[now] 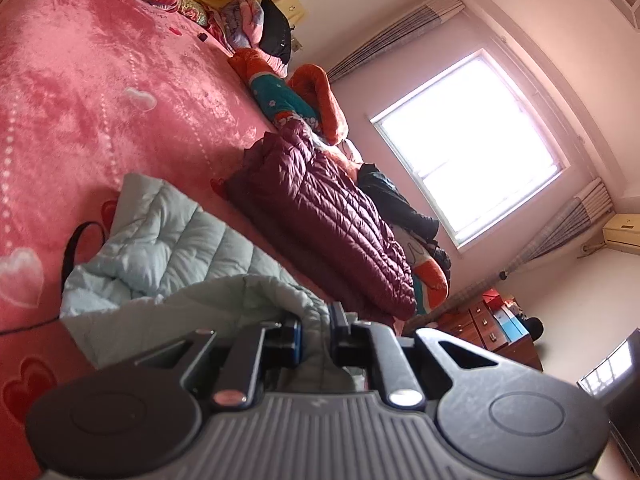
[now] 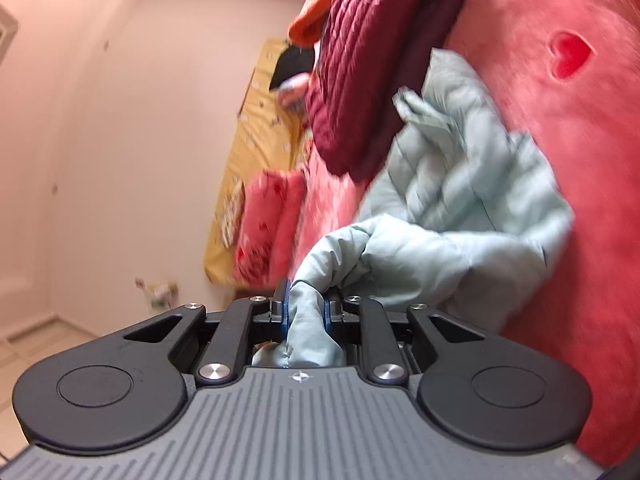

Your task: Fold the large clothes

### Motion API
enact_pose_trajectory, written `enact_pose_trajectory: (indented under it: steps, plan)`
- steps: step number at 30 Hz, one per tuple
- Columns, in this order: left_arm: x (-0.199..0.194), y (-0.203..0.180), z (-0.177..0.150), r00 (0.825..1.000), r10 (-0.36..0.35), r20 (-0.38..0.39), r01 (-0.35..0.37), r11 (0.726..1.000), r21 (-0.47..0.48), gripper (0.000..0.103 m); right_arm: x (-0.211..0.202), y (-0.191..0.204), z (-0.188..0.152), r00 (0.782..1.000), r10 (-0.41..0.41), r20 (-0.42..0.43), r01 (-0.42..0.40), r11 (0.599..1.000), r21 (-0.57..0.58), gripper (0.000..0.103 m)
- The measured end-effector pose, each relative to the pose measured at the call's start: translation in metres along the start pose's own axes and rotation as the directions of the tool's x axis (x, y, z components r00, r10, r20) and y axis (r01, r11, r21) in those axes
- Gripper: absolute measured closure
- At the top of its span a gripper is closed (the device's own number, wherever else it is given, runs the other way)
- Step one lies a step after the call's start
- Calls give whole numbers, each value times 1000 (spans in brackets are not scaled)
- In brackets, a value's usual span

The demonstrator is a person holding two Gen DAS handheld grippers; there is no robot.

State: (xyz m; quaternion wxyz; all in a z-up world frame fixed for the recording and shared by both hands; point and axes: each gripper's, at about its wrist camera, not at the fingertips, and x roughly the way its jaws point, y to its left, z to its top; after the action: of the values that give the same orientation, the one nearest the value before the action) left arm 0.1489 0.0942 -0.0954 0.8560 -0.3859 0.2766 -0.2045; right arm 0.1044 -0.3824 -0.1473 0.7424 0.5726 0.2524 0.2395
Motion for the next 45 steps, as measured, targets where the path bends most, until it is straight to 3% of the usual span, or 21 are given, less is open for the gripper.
enact_pose_trajectory:
  steps: [10, 16, 18, 19, 21, 23, 24, 26, 29, 33, 37, 41, 45]
  plan:
    - [87, 30, 70, 992, 109, 59, -108, 994, -23, 94, 57, -28, 75, 988, -32, 154, 20, 997, 76, 84]
    - [133, 54, 82, 983, 178, 53, -178, 984, -14, 93, 93, -63, 101, 981, -85, 174, 67, 992, 107, 80]
    - [142, 59, 83, 979, 195, 59, -194, 981, -16, 87, 103, -74, 107, 980, -95, 173, 75, 990, 121, 77]
    - [145, 62, 84, 976, 206, 65, -205, 979, -22, 84, 107, -78, 110, 978, -111, 174, 92, 989, 117, 72]
    - [144, 65, 84, 970, 222, 95, -220, 975, -29, 56, 108, -81, 114, 975, -128, 181, 110, 988, 108, 59]
    - [138, 68, 85, 960, 232, 160, -226, 973, -53, 41, 106, -84, 116, 974, -108, 197, 88, 990, 106, 30]
    - [132, 68, 86, 953, 231, 196, -222, 973, -65, 34, 105, -83, 117, 973, -105, 208, 87, 992, 95, 24]
    - [116, 65, 88, 937, 225, 266, -213, 974, -75, 32, 101, -78, 118, 966, -121, 228, 112, 992, 50, 15]
    - [96, 51, 80, 927, 194, 321, -201, 980, -10, 28, 97, -68, 119, 954, -149, 259, 163, 986, -33, 3]
    - [89, 27, 52, 948, 164, 274, -213, 964, 157, 27, 89, -47, 117, 933, -147, 328, 203, 969, -143, 0]
    - [96, 17, 19, 973, 157, 168, -199, 943, 267, 27, 74, -33, 119, 914, -115, 389, 210, 955, -211, 0]
    - [117, 20, -7, 980, 187, 60, -197, 928, 315, 27, 81, -17, 108, 947, -60, 315, 170, 927, -333, 0]
    - [142, 20, -20, 984, 177, 13, -172, 934, 315, 27, 115, -9, 90, 989, -39, 141, 101, 881, -463, 0]
